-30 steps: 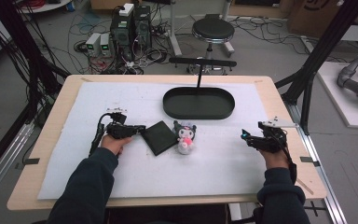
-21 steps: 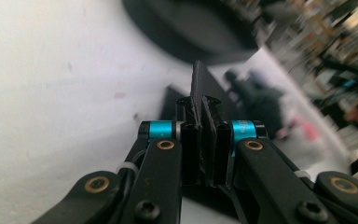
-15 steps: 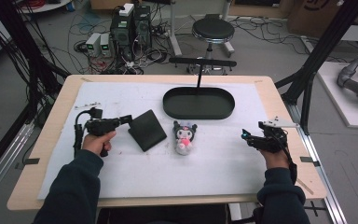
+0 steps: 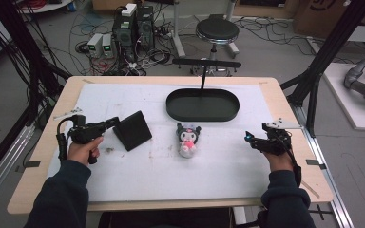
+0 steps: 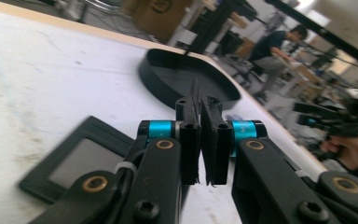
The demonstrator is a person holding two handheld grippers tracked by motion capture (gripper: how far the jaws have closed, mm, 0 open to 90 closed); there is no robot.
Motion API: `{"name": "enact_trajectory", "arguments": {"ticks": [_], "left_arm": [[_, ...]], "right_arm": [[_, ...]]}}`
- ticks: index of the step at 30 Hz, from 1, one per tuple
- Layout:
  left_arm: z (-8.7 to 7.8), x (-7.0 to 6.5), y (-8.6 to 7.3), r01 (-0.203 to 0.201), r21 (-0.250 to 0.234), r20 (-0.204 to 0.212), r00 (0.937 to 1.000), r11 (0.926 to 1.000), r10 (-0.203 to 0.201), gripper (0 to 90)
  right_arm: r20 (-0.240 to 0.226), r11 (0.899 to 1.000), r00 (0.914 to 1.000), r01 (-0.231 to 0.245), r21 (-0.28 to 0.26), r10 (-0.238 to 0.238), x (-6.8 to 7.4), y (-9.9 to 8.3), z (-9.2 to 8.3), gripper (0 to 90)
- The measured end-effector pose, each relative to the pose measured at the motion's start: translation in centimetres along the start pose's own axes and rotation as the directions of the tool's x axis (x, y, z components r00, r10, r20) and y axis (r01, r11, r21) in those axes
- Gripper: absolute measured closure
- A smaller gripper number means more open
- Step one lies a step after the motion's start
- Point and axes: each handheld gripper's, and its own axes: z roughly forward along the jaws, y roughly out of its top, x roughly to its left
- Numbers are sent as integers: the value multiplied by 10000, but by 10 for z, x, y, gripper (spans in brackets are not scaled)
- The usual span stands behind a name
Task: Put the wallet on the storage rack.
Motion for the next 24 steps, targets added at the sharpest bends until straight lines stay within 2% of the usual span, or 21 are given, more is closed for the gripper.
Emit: {"name": "enact_trajectory", "arguments": {"ticks": [2, 6, 8, 11, 13, 15, 17, 18, 19, 21, 23, 24], "left_arm": [[6, -2, -3, -180, 364, 50, 9998, 9992, 179, 757], [19, -4, -13, -475, 780, -164, 9987, 9958, 489, 676], [25, -5, -22, -560, 1028, -425, 9973, 9931, 607, 642], [28, -3, -34, -428, 1296, -831, 9951, 9906, 539, 612], [28, -3, -40, -256, 1531, -1169, 9922, 9879, 438, 581], [28, -4, -44, -224, 1893, -1565, 9863, 9817, 527, 580], [26, -3, -48, -4, 1891, -1903, 9810, 9820, 370, 599], [25, -2, -49, 67, 1830, -2015, 9790, 9831, 308, 658], [22, -1, -49, 100, 1645, -1946, 9806, 9863, 225, 713], [19, -3, -46, -79, 1300, -1886, 9815, 9915, 325, 823], [15, -7, -38, -432, 1163, -2129, 9748, 9923, 674, 837], [11, -7, -33, -460, 1054, -2111, 9751, 9934, 676, 837]], "right_arm": [[-5, 10000, 10000, 5, -11, -5, 0, 0, 1, 252], [-2, 10000, 10000, -1, -3, 1, 0, 0, 0, 252], [0, 10000, 10000, -17, -15, 17, -1, 0, 0, 252], [1, 10000, 10000, -8, -9, 8, -1, -1, 0, 252], [14, 10000, 10000, -56, 13, 56, -2, -2, -1, 252], [22, 10000, 10000, -44, -18, 44, -3, -2, -2, 253], [27, 10000, 10000, -58, -17, 58, -3, -2, -2, 252], [23, 10000, 10000, -43, 4, 43, -2, -2, -2, 252], [32, 10000, 10000, -44, -7, 44, -2, -2, -1, 252], [12, 10000, 10000, -21, -3, 21, -1, -2, -1, 254], [21, 10000, 10000, -22, 0, 22, -1, -1, -1, 254], [17, 10000, 10000, -40, 16, 40, -1, -1, -1, 254]]}}
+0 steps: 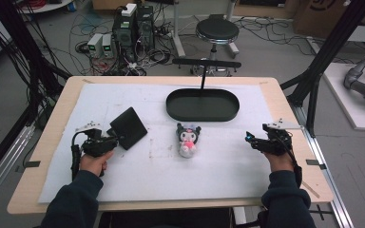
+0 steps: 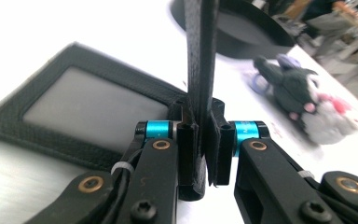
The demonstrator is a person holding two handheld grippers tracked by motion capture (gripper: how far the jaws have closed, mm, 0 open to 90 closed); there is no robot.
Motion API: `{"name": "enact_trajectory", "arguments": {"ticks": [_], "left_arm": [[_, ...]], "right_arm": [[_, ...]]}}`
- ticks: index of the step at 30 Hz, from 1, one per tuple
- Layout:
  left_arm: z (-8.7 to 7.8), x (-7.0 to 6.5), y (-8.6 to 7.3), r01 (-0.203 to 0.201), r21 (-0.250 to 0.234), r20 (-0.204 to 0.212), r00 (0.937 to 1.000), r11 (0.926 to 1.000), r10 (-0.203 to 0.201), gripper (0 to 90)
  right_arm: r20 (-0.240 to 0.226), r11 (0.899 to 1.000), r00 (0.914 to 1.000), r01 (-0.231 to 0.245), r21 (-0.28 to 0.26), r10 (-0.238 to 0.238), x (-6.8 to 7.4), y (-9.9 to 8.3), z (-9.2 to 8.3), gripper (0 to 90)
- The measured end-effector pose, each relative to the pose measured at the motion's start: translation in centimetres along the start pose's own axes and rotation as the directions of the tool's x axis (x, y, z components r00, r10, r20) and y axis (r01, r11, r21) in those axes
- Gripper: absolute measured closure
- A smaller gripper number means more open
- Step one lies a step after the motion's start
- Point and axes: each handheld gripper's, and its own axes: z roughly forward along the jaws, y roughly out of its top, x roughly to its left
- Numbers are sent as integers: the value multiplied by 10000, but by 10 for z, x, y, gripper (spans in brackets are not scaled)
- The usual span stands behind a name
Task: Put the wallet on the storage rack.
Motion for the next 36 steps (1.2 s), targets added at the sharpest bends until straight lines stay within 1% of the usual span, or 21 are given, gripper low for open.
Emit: {"name": "enact_trajectory", "arguments": {"ticks": [3, 5, 8, 9, 11, 13, 15, 17, 21, 22, 26, 27, 28, 29, 30, 31, 32, 33, 34, 35, 36], "left_arm": [[-14, -1, 16, -435, -327, -268, 9987, 9985, 426, 835], [-21, -3, 29, -695, -126, -559, 9961, 9975, 687, 838], [-29, -5, 50, -1019, 579, -819, 9909, 9931, 1064, 845], [-30, -5, 56, -1034, 859, -790, 9908, 9909, 1103, 845], [-27, -5, 64, -1216, 1636, -600, 9893, 9790, 1329, 846], [-20, -7, 68, -1435, 2576, -306, 9872, 9555, 1565, 847], [-10, -10, 71, -1679, 3464, 14, 9839, 9230, 1785, 847], [1, -14, 74, -1978, 4149, 203, 9779, 8881, 2083, 846], [17, -23, 80, -2306, 4761, 430, 9699, 8486, 2395, 846], [20, -25, 82, -2331, 4806, 466, 9694, 8454, 2408, 847], [35, -34, 86, -2527, 5132, 509, 9629, 8203, 2649, 846], [39, -38, 88, -2646, 5276, 530, 9586, 8073, 2796, 846], [41, -40, 90, -2685, 5376, 513, 9566, 7993, 2868, 846], [42, -43, 93, -2798, 5553, 522, 9516, 7832, 3030, 847], [43, -46, 97, -2815, 5698, 439, 9486, 7721, 3134, 847], [43, -49, 101, -2899, 5852, 438, 9438, 7573, 3275, 848], [41, -50, 105, -2961, 5935, 414, 9399, 7484, 3390, 847], [40, -51, 108, -2939, 6063, 437, 9401, 7390, 3380, 847], [39, -52, 111, -2974, 6205, 481, 9380, 7256, 3432, 848], [38, -52, 113, -2985, 6446, 529, 9359, 7039, 3484, 847], [38, -52, 114, -3042, 6687, 624, 9322, 6785, 3564, 847]], "right_arm": [[-8, 10000, 10000, 28, -11, -28, 0, 0, 0, 254], [0, 10000, 10000, 5, -3, -5, 0, 0, 0, 255], [1, 10000, 10000, -15, -6, 15, 0, 0, 0, 254], [8, 10000, 10000, -9, -12, 9, 0, 0, 0, 255], [-8, 10000, 10000, -2, -32, 2, 0, 0, -1, 255], [-12, 10000, 10000, -13, -3, 13, 0, 0, -1, 255], [-34, 10000, 10000, 59, -16, -59, 0, 0, 0, 255], [-48, 10000, 10000, 42, 5, -42, 0, 1, 0, 255], [-62, 10000, 10000, 4, 18, -4, 0, 1, 1, 254], [-57, 10000, 10000, 27, 32, -27, 0, 1, 1, 254], [-52, 10000, 10000, 36, 32, -36, 0, 1, 2, 255], [-75, 10000, 10000, 21, 47, -20, 0, 0, 2, 255], [-77, 10000, 10000, 2, 32, -2, -1, 0, 2, 255], [-75, 10000, 10000, -11, 30, 11, -1, 0, 1, 255], [-61, 10000, 10000, 1, 16, -1, -1, 0, 1, 255], [-70, 10000, 10000, -6, 3, 6, -2, 0, 1, 255], [-80, 10000, 10000, -13, -3, 13, -2, 0, 1, 255], [-76, 10000, 10000, -29, -1, 29, -2, 0, 1, 255], [-72, 10000, 10000, -17, 6, 17, -2, 0, 1, 255], [-69, 10000, 10000, -43, 15, 43, -2, -1, 1, 254], [-63, 10000, 10000, -20, -8, 20, -3, -1, 1, 255]]}}
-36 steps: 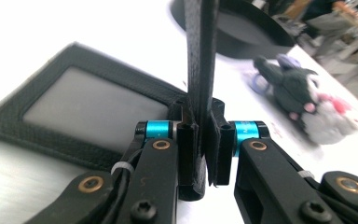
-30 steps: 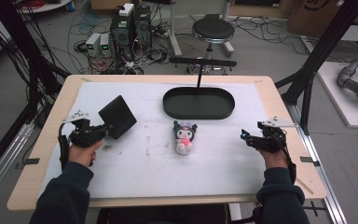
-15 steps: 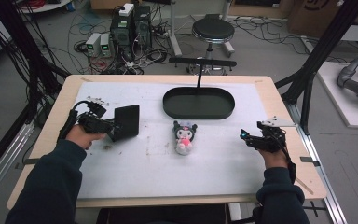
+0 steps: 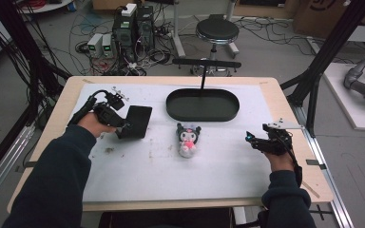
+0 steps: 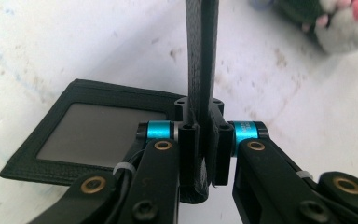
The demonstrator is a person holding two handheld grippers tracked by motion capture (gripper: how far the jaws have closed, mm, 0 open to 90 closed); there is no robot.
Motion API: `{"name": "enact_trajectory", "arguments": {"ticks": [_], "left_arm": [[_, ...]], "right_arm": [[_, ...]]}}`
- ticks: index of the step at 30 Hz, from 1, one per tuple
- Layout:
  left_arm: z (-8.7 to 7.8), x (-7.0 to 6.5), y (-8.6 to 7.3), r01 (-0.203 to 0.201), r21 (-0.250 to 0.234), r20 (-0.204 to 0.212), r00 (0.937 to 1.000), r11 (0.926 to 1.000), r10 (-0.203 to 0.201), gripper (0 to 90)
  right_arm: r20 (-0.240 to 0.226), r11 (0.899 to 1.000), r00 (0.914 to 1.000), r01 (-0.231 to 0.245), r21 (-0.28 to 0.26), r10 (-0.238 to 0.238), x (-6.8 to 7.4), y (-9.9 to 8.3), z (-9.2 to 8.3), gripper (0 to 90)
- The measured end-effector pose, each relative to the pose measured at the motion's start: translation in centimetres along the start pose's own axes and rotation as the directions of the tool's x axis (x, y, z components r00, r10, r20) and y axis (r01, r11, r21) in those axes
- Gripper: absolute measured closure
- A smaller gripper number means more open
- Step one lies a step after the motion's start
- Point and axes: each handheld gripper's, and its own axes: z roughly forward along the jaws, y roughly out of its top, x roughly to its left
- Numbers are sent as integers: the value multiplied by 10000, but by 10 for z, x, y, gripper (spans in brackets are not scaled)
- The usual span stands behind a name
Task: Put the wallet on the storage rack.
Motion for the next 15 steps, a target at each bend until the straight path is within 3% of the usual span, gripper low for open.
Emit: {"name": "enact_trajectory", "arguments": {"ticks": [2, 4, 10, 12, 15], "left_arm": [[2, 0, 1, -212, 532, 15, 9998, 9984, 211, 847], [5, -1, 2, -178, 667, 185, 9997, 9976, 166, 846], [18, -7, 11, 111, -252, 233, 9997, 9996, -105, 817], [28, -11, 15, 306, -496, 230, 9993, 9983, -295, 749], [36, -18, 18, 171, -1000, 80, 9998, 9948, -164, 686]], "right_arm": [[6, 10000, 10000, -23, 18, 23, 0, 0, -1, 255], [34, 10000, 10000, 3, 0, -3, 0, 0, -1, 255], [14, 10000, 10000, 52, 13, -52, 1, 1, 0, 255], [5, 10000, 10000, 38, 33, -38, 1, 1, 0, 255], [7, 10000, 10000, -3, 6, 3, 1, 1, -1, 255]]}}
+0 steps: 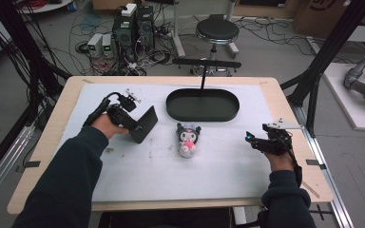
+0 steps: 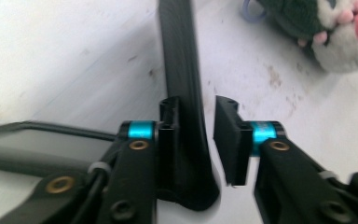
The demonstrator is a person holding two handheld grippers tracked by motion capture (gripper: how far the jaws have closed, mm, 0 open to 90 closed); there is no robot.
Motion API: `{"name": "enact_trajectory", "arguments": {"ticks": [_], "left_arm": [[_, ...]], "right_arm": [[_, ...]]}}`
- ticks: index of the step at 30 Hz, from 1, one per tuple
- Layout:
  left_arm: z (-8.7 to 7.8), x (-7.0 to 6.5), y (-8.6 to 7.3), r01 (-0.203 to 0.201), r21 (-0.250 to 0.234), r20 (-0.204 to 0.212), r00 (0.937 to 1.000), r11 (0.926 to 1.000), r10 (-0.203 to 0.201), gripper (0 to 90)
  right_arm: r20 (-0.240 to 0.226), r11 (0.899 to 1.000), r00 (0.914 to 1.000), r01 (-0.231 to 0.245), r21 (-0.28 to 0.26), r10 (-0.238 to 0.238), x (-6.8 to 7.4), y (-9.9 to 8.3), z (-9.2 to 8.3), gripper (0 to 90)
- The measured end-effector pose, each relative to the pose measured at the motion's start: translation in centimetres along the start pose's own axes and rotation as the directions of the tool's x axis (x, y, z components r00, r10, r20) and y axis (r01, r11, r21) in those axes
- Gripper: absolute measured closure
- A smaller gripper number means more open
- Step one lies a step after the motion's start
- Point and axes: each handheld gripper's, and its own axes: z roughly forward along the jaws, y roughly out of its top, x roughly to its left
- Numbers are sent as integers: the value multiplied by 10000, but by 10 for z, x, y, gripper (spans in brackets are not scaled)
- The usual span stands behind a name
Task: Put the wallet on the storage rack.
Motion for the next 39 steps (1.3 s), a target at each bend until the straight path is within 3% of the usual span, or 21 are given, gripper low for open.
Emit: {"name": "enact_trajectory", "arguments": {"ticks": [4, 6, 10, 12, 13, 17, 18, 19, 22, 25, 26, 27, 32, 33, 37, 39], "left_arm": [[2, -7, 1, -216, -311, -242, 9995, 9993, 209, 637], [0, -7, -2, -149, -745, -253, 9996, 9971, 130, 627], [-6, -4, -9, -85, -1872, -446, 9990, 9823, 2, 568], [-13, -4, -15, -333, -3026, -731, 9973, 9525, 116, 523], [-18, -5, -20, -361, -3807, -835, 9965, 9240, 45, 509], [-24, -10, -38, -271, -5485, -1640, 9835, 8357, -758, 363], [-23, -11, -44, -198, -5726, -1786, 9787, 8196, -1011, 338], [-21, -13, -50, -164, -5943, -1962, 9725, 8041, -1251, 300], [-13, -19, -66, 1, -6289, -2400, 9512, 7775, -1942, 264], [-2, -26, -79, 91, -6644, -2460, 9416, 7473, -2301, 221], [1, -28, -83, 46, -6700, -2531, 9386, 7423, -2343, 204], [6, -30, -85, 38, -6704, -2561, 9373, 7420, -2362, 200], [24, -29, -90, 520, -6496, -2710, 9163, 7585, -2949, 200], [27, -28, -89, 558, -6438, -2711, 9160, 7632, -2957, 200], [34, -29, -86, 500, -6361, -2756, 9173, 7700, -2873, 213], [38, -27, -85, 633, -6341, -2547, 9239, 7706, -2855, 272]], "right_arm": [[30, 10000, 10000, -27, -15, 27, -2, -1, -1, 255], [19, 10000, 10000, -16, -13, 16, -2, -2, -1, 255], [28, 10000, 10000, -24, -17, 24, -2, -2, -2, 255], [18, 10000, 10000, 1, -23, -1, -2, -1, -2, 255], [12, 10000, 10000, 16, -22, -16, -1, -1, -2, 255], [-4, 10000, 10000, 41, 27, -41, 1, -1, 0, 255], [-3, 10000, 10000, 35, 28, -35, 1, -1, 0, 255], [-8, 10000, 10000, 56, 17, -56, 1, -1, 0, 255], [-12, 10000, 10000, 49, 44, -49, 1, -1, 0, 255], [-16, 10000, 10000, 75, 40, -75, 2, -1, 1, 254], [-17, 9999, 9999, 99, 51, -99, 2, 0, 1, 255], [-28, 9999, 10000, 85, 53, -85, 2, 0, 1, 255], [-36, 9999, 9999, 124, 40, -124, 3, 0, 1, 255], [-43, 9999, 9999, 113, 41, -113, 3, 0, 1, 255], [-42, 10000, 10000, 86, 46, -85, 3, 0, 2, 255], [-42, 9999, 9999, 93, 67, -93, 3, 0, 2, 255]]}}
